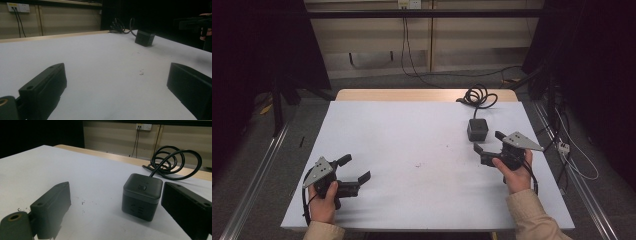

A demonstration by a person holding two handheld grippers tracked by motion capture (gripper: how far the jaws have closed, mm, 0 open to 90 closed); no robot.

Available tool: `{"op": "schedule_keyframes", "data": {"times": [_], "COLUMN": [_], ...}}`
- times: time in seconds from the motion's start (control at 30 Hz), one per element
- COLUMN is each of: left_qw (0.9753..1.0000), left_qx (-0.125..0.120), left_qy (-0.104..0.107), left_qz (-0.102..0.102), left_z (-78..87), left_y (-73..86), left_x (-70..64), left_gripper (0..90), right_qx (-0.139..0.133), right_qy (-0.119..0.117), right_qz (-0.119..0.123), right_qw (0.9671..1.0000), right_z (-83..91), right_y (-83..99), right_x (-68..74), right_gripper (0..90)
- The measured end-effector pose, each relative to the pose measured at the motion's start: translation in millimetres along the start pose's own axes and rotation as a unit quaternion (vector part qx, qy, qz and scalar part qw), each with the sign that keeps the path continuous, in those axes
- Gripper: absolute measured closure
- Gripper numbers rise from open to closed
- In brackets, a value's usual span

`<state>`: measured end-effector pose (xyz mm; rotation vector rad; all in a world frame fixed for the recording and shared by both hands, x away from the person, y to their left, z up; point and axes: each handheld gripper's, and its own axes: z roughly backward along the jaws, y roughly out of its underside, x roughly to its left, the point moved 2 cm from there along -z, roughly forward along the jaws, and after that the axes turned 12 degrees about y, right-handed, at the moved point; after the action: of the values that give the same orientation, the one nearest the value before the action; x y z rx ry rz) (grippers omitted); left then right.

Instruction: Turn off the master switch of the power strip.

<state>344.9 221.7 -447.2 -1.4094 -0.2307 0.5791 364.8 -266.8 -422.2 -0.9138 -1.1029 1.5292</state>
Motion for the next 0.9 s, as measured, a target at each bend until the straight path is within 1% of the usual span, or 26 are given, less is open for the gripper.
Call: {"op": "schedule_keyframes", "data": {"times": [0.07,0.23,0.43,0.67,0.83,0.9], "left_qw": [1.0,1.0,1.0,1.0,1.0,1.0], "left_qx": [0.0,-0.001,-0.001,-0.002,0.0,-0.001], "left_qy": [0.0,0.0,0.002,0.001,0.003,0.003], "left_qz": [0.0,0.001,0.0,0.001,0.0,0.0], "left_z": [0.0,-0.1,-0.3,-0.1,-0.5,-0.6], "left_y": [0.1,0.0,-0.1,0.0,0.2,0.0], "left_x": [0.0,-0.1,-0.2,-0.1,-0.2,-0.3], "left_gripper": [2.1,2.1,2.1,2.1,2.1,2.1], "right_qx": [0.0,0.001,0.004,0.005,0.006,0.008], "right_qy": [-0.001,0.001,0.002,0.002,0.003,0.002], "right_qz": [-0.002,0.001,-0.004,-0.001,0.006,0.004], "right_qw": [1.0,1.0,1.0,1.0,1.0,1.0], "right_z": [-0.9,-3.2,-6.5,-10.3,-13.1,-14.3], "right_y": [-1.0,-1.8,-3.3,-6.1,-8.1,-8.8], "right_x": [-0.7,-2.4,-4.9,-6.7,-7.4,-7.4], "right_gripper": [9.5,10.4,12.8,14.7,15.5,16.5]}}
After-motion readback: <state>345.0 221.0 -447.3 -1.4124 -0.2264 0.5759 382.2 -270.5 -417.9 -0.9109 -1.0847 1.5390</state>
